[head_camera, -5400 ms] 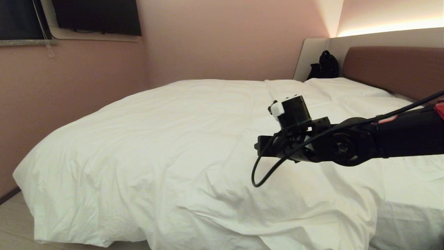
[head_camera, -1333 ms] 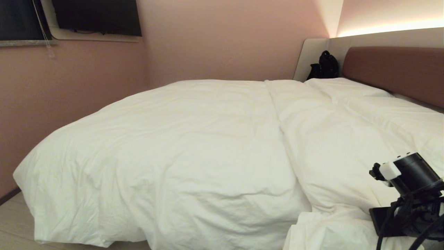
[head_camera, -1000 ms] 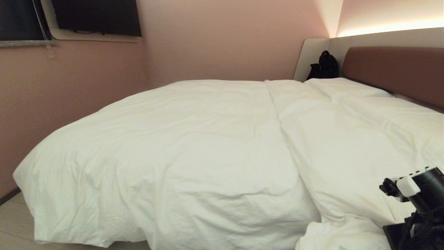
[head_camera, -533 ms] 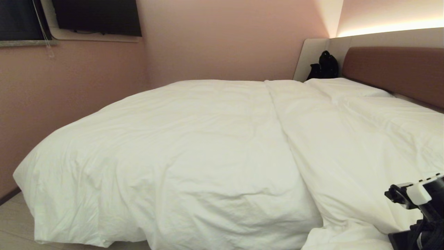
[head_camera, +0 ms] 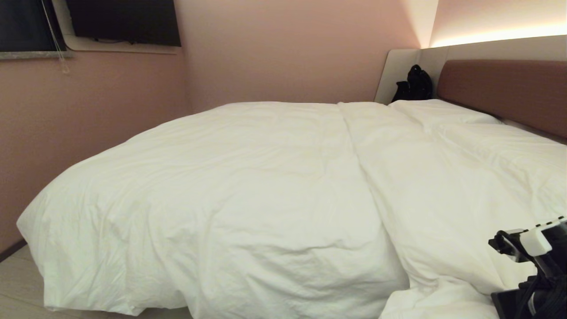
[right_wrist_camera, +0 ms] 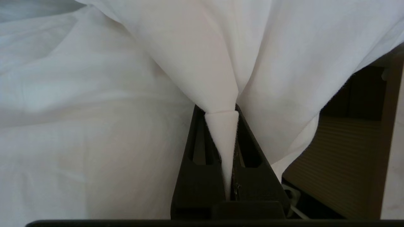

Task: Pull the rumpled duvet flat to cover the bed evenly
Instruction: Flatten the corners of the folded blanket

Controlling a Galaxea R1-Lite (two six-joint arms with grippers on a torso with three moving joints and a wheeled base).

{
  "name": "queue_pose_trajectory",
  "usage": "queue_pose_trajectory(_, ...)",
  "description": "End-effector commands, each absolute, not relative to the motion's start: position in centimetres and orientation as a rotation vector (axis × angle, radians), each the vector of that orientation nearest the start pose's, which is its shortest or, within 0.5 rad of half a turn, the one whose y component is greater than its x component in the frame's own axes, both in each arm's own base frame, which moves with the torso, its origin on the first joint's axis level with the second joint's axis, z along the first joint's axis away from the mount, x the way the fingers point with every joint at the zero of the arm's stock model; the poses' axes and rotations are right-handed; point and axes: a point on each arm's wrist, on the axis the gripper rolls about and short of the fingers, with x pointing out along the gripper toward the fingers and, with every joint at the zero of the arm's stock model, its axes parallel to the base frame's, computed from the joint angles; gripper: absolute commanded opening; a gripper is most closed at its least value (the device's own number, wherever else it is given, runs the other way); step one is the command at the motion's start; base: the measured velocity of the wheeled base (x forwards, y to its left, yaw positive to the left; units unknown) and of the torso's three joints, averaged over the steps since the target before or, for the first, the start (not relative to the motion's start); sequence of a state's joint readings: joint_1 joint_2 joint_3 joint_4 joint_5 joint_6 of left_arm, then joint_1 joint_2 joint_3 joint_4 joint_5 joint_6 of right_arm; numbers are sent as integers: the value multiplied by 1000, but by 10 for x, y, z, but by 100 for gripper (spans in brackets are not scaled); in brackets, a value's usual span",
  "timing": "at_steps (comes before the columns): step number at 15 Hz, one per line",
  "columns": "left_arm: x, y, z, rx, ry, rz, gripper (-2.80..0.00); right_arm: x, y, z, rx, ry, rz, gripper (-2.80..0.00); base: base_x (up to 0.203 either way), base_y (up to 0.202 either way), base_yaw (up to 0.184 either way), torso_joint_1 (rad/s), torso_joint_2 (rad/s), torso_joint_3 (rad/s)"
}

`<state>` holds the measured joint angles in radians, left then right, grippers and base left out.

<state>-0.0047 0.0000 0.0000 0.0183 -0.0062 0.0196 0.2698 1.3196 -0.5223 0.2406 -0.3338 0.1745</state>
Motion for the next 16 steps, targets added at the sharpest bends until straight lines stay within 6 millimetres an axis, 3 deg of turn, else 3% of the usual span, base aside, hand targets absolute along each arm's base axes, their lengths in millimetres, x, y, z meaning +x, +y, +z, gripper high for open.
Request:
queue_pose_trajectory(1,-23,0,74,20,18,-11,-280,150,34,131,-148,975,-145,-280,0,0,0,0,0,0)
queue_pose_trajectory(5,-23,0,74,20,18,-11,-280,143,32,136,-149,952,-138,-280,0,0,0,0,0,0)
queue_pose_trajectory(6,-23,0,74,20,18,-11,-280,144,32,135,-148,958,-138,0,0,0,0,0,0,0)
queue_pose_trajectory(16,-23,0,74,20,18,-11,-280,146,33,139,-128,946,-119,0,0,0,0,0,0,0)
